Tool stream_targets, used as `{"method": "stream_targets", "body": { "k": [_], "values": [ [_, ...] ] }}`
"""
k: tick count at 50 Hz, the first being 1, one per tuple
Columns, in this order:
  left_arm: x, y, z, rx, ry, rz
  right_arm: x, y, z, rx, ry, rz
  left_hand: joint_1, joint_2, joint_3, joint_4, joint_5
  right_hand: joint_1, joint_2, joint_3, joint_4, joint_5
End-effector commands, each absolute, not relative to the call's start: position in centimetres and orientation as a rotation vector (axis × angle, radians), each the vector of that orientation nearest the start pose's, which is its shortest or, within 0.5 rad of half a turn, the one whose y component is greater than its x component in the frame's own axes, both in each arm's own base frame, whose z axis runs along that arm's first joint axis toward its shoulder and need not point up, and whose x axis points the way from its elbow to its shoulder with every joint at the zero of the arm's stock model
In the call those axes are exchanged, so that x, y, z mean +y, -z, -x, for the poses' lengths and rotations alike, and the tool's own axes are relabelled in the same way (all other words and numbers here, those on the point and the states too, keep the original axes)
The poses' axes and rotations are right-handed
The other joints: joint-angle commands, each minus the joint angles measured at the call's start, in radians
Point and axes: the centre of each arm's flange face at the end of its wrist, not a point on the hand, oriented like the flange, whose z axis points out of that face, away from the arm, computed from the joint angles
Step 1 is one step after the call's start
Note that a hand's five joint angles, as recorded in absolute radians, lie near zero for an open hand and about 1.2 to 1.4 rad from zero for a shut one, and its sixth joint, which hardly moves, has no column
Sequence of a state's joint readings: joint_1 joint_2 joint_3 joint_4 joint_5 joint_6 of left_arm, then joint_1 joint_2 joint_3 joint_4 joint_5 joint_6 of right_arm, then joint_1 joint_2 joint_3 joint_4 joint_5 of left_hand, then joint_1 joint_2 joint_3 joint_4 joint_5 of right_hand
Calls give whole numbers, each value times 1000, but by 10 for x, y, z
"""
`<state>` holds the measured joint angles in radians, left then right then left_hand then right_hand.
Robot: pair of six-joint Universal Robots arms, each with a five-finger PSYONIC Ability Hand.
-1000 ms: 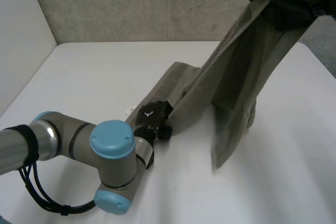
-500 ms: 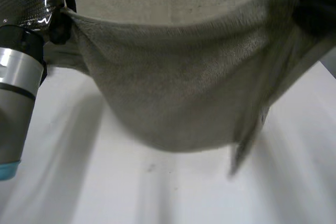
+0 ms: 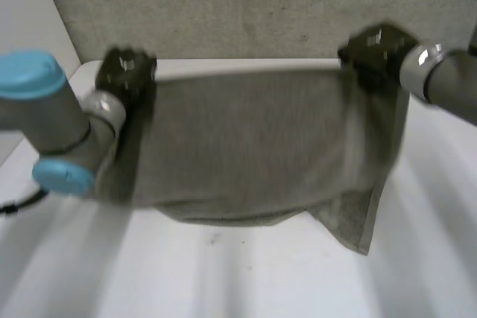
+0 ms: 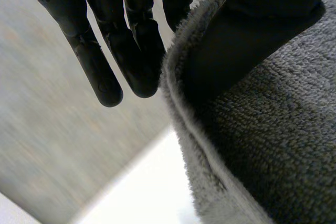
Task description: Fold the towel.
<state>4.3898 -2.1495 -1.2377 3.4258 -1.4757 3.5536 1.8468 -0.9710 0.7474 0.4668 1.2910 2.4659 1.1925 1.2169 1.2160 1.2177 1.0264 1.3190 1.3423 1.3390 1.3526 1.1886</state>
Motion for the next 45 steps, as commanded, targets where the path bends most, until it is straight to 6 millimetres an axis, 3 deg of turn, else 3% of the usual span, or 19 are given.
{"method": "stream_targets", "body": {
  "k": [1,2,3,6,9,13,14,16,17,18,19,22,23,24,25,26,30,36,45],
  "values": [
    [-387,-356,280,1502,2771,-616,-389,-402,-271,1504,2749,991,204,179,180,179,195,77,54,57,44,33],
    [-383,-383,276,1389,2883,-542,-389,-403,-271,1502,2750,990,204,179,180,179,195,77,54,57,44,33],
    [-376,-404,273,1299,2979,-478,-385,-420,-266,1408,2815,906,204,179,180,179,195,77,54,57,44,33],
    [-371,-417,271,1250,3051,-433,-377,-427,-263,1364,2795,835,204,179,180,179,195,77,54,57,44,33],
    [-368,-414,269,1294,3094,-412,-372,-413,-263,1464,2705,862,204,179,180,179,195,77,54,57,44,33],
    [-372,-366,260,1537,2953,-443,-366,-387,-264,1617,2563,927,204,179,180,179,195,77,54,57,44,33],
    [-372,-366,260,1538,2952,-444,-362,-372,-264,1701,2477,963,204,179,180,179,195,77,54,57,44,33],
    [-370,-320,250,1730,2821,-472,-357,-356,-264,1777,2388,1007,204,179,180,179,195,77,54,57,44,33],
    [-370,-320,250,1731,2820,-472,-353,-338,-263,1851,2295,1056,204,179,180,179,195,77,54,57,44,33],
    [-365,-297,248,1827,2752,-495,-348,-318,-263,1928,2199,1114,204,179,180,179,195,77,54,57,44,33],
    [-357,-272,245,1922,2676,-524,-348,-318,-263,1929,2198,1114,204,179,180,179,195,77,54,57,44,33],
    [-348,-248,244,2007,2596,-570,-334,-274,-259,2073,2001,1251,204,179,180,179,195,77,54,57,44,33],
    [-338,-223,242,2085,2511,-625,-325,-254,-257,2128,1911,1325,204,179,180,179,195,77,54,57,44,33],
    [-327,-201,241,2145,2426,-685,-325,-254,-257,2129,1910,1326,204,179,180,179,195,77,54,57,44,33],
    [-327,-201,241,2145,2425,-686,-316,-234,-255,2168,1825,1397,204,179,180,179,195,77,54,57,44,33],
    [-318,-182,239,2186,2347,-745,-307,-217,-252,2198,1746,1465,204,179,180,179,195,77,54,57,44,33],
    [-297,-131,230,2262,2108,-888,-289,-187,-246,2258,1598,1562,204,179,180,179,195,77,54,57,44,33],
    [-279,-113,224,2254,1967,-997,-264,-161,-233,2352,1415,1594,204,179,180,179,195,77,54,57,44,33],
    [-276,-123,220,2189,1996,-1001,-243,-184,-212,2383,1500,1528,204,179,180,179,195,77,54,57,44,33]
  ]
}}
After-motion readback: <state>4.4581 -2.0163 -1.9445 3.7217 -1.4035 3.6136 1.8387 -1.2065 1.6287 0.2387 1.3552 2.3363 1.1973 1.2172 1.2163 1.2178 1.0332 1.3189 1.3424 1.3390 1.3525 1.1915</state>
